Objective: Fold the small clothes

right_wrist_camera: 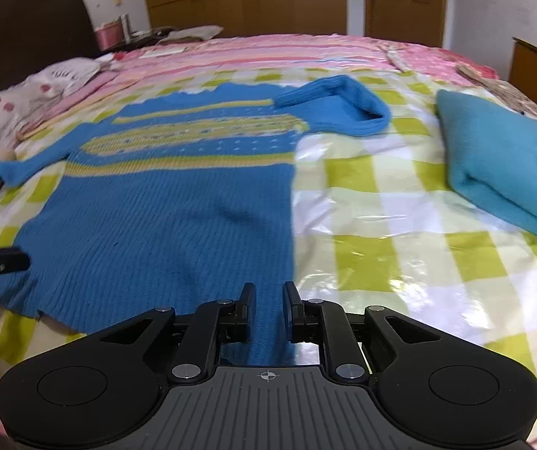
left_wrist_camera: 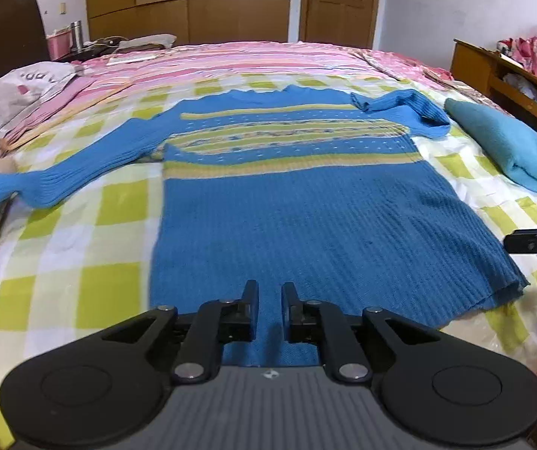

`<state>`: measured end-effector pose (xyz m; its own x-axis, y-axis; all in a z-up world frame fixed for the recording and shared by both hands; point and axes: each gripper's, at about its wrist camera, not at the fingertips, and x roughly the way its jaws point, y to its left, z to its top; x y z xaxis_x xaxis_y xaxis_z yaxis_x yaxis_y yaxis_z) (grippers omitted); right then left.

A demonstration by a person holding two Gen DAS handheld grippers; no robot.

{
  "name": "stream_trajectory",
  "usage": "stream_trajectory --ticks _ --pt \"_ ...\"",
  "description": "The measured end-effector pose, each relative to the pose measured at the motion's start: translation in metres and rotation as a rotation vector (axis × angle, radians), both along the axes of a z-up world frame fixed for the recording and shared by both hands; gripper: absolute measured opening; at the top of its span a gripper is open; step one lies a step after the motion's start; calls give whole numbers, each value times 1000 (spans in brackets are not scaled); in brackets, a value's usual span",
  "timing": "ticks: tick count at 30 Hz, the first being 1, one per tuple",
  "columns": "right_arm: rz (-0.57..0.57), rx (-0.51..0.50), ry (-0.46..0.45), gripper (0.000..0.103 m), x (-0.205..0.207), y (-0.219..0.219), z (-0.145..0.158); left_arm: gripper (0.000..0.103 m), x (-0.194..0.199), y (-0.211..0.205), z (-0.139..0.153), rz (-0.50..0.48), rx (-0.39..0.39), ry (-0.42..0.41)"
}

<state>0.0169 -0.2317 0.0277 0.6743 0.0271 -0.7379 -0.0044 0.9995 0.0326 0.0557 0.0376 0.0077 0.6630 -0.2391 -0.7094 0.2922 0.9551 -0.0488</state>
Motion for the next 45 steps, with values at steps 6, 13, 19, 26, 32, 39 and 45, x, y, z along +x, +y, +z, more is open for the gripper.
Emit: stream_trajectory --ticks 6,13,19,26,32,39,45 --pt "17 -40 63 17 2 3 -17 22 1 -9 -20 -16 53 71" --pt "8 0 18 17 -6 0 -3 24 -8 -12 -10 -8 60 63" --pt "24 3 4 24 -7 1 -1 31 -5 -20 -8 -25 71 60" --pt "68 -46 49 29 -2 7 -13 35 3 -26 -10 -37 58 84" --pt "101 -93 -10 29 33 2 7 39 25 -30 2 -46 -21 53" --pt "162 -201 -92 30 103 0 16 45 73 -49 10 -66 -64 21" --pt "222 -302 -149 39 164 -1 18 46 116 -66 4 -74 -64 15"
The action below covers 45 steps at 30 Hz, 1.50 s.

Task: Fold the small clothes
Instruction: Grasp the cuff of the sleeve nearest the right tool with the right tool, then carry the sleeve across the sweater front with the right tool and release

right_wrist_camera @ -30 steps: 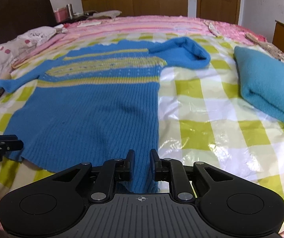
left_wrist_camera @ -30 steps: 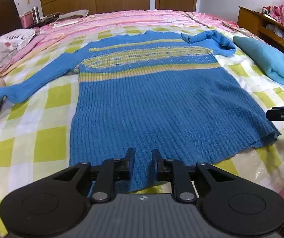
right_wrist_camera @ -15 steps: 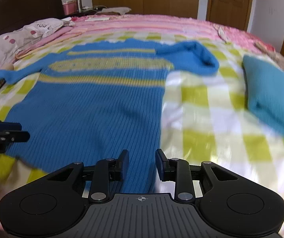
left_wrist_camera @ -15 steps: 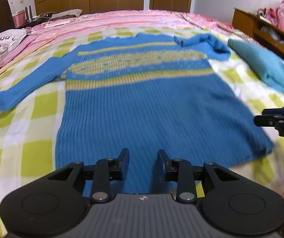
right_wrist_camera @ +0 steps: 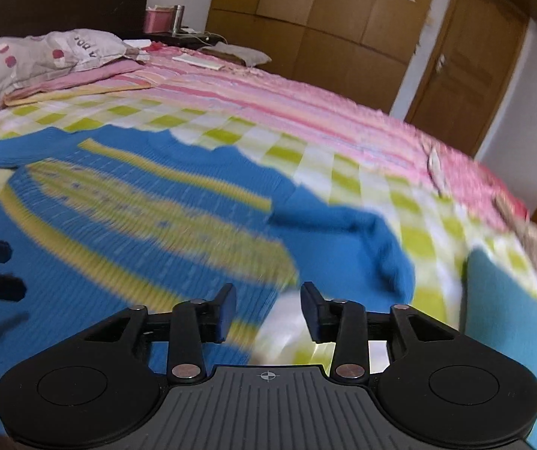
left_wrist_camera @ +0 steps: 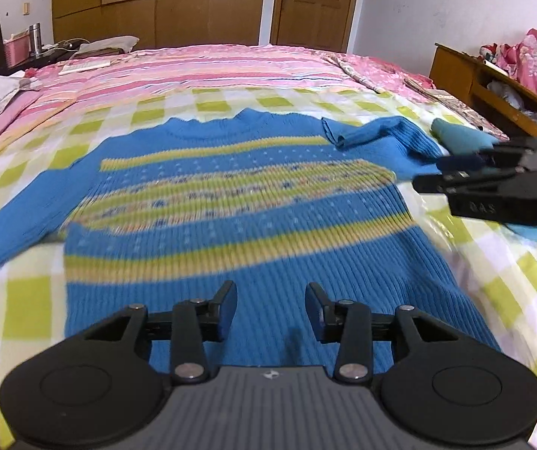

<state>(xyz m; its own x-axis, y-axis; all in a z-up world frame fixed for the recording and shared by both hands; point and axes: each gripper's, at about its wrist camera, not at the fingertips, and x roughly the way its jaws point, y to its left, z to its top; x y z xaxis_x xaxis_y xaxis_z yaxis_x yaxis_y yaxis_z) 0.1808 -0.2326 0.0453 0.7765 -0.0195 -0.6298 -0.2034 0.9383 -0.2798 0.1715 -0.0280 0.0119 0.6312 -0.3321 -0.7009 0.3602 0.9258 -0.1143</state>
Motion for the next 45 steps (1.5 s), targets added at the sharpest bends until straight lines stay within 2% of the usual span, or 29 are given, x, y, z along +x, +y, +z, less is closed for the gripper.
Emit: stream_trajectory --ticks 6,10,14,17,20,22,23,27,33,36,39,45 --pt "75 -151 -31 42 57 2 -9 46 32 -10 -10 3 -37 15" --pt "152 -281 -50 54 83 9 -21 46 44 -10 -18 -3 -59 29" --pt "234 -441 -60 54 100 16 -36 46 46 -6 -21 -14 -80 29" --pt "291 -499 -14 54 113 20 -46 46 46 -1 -21 -11 -108 34" --pt "284 -534 34 45 126 23 -54 46 43 5 -20 -6 -121 38" --pt "249 -496 79 10 134 22 -53 46 38 10 -18 -3 -122 38" --pt "223 -460 103 6 137 21 -51 47 35 14 -17 0 -122 36" --pt "137 -343 101 5 136 19 -32 47 24 28 -12 15 -125 26" --pt "-3 46 95 5 140 28 23 48 2 56 -5 40 -141 4" --pt "-12 180 87 5 138 51 39 52 -7 69 -3 54 -152 -6" --pt "-5 273 94 5 138 82 43 53 -14 84 -2 74 -180 -17" --pt "-5 370 109 5 140 133 36 53 -23 105 3 84 -194 -57"
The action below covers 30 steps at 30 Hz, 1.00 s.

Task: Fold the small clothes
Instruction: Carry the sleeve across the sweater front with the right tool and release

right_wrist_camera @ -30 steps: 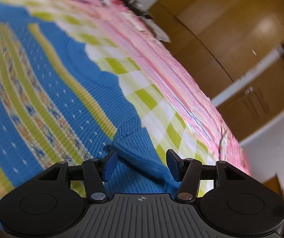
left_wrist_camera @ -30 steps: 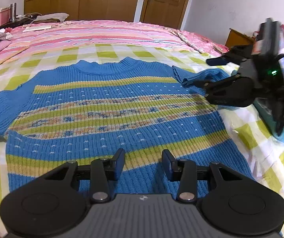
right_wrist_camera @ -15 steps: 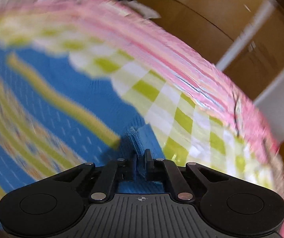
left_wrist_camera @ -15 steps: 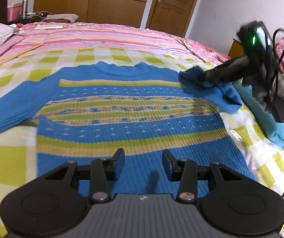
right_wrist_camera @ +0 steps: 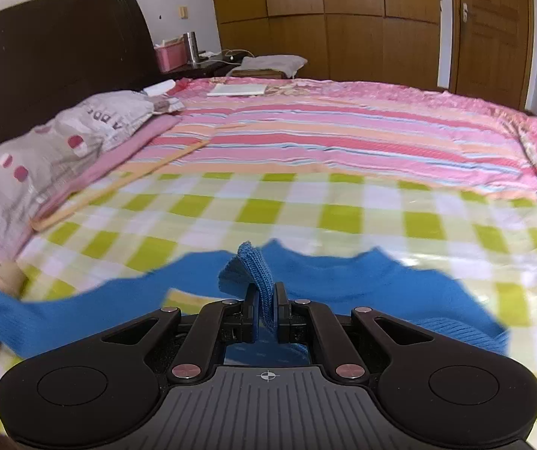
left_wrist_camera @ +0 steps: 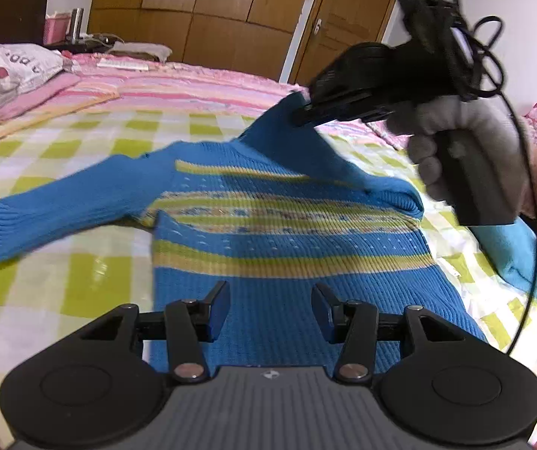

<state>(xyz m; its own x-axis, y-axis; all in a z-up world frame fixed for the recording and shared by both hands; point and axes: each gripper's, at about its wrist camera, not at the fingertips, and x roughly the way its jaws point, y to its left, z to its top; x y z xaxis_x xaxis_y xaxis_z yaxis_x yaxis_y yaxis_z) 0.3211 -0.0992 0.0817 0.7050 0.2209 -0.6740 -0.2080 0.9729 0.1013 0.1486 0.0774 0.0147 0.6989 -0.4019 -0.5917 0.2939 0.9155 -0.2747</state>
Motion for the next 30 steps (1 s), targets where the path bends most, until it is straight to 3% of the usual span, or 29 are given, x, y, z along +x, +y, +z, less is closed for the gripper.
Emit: stream_trajectory --ticks 9,13,17,21,25,30 --pt "-36 57 19 5 -2 46 -21 53 -6 20 3 2 -32 -21" --pt "28 64 98 12 -1 62 -42 54 -7 22 2 6 -39 -23" --pt "84 96 117 15 -9 66 -52 54 -6 20 -1 -2 -33 -19" --pt "126 133 137 19 -17 58 -53 54 -7 16 -4 -19 -20 -23" --pt "138 143 101 25 -33 39 -45 54 -10 11 -5 -36 13 -50" --pt "74 57 16 26 -57 -1 -34 54 -12 6 -7 -42 36 -58"
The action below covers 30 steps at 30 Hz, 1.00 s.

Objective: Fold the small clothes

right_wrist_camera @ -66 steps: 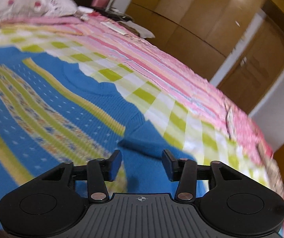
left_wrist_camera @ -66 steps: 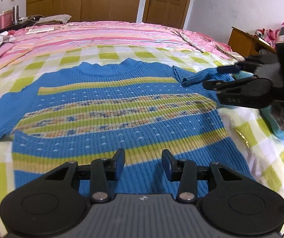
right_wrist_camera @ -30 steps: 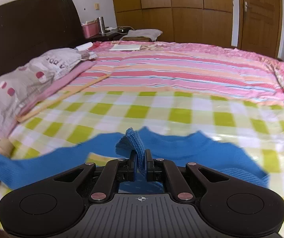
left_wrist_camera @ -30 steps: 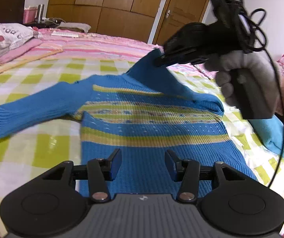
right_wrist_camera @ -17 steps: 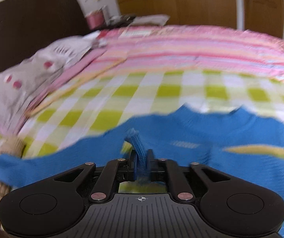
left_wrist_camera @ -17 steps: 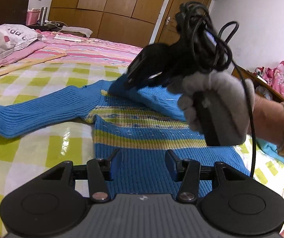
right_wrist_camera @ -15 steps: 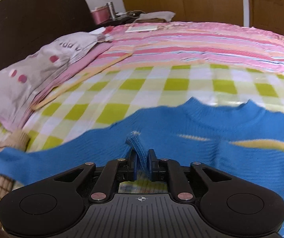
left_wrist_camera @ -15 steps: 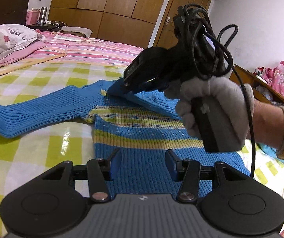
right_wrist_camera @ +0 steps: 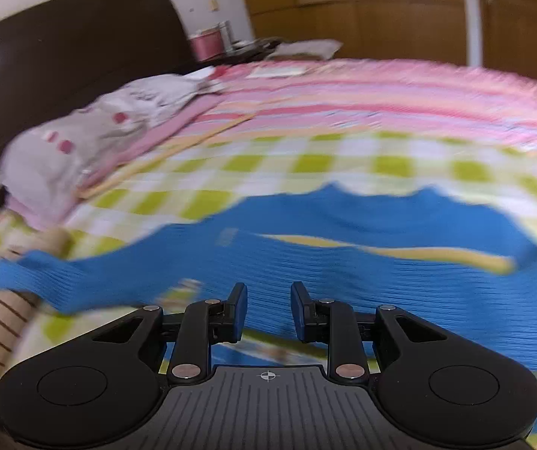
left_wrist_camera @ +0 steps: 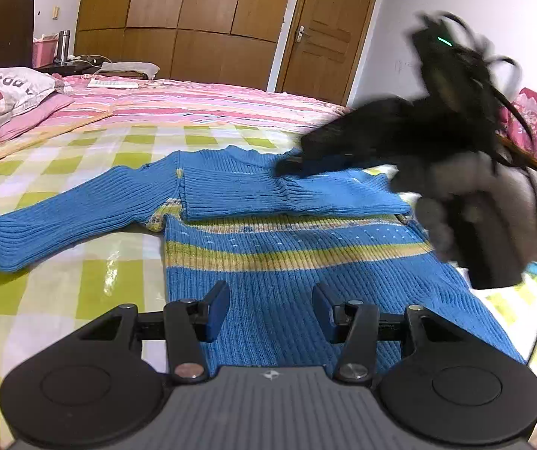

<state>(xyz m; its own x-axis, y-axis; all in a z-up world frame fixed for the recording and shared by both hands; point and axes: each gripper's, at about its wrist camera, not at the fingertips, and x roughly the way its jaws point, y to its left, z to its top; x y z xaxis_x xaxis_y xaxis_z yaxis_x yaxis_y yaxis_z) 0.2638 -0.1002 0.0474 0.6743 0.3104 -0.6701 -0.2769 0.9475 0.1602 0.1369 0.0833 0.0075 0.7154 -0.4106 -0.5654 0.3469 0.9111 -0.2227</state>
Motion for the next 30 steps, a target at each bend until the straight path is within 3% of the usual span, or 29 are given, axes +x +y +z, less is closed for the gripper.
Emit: stream_trajectory --ticks 5,10,17,20,25,30 --pt "-137 -165 -50 26 -26 -60 -7 54 3 1 -3 15 -14 17" --pt "-254 -294 -21 25 -21 -105 -34 54 6 -3 -8 37 -12 38" --pt "-256 -308 14 26 -30 -122 -39 54 12 -12 -11 59 34 42" --pt "-181 -289 -55 26 -40 -107 -22 54 16 -14 -9 69 45 24" --pt "62 -214 -105 28 -36 -41 -8 54 18 -5 -10 101 44 23" --pt "283 -284 -160 40 -21 34 -23 54 21 7 -15 113 41 40"
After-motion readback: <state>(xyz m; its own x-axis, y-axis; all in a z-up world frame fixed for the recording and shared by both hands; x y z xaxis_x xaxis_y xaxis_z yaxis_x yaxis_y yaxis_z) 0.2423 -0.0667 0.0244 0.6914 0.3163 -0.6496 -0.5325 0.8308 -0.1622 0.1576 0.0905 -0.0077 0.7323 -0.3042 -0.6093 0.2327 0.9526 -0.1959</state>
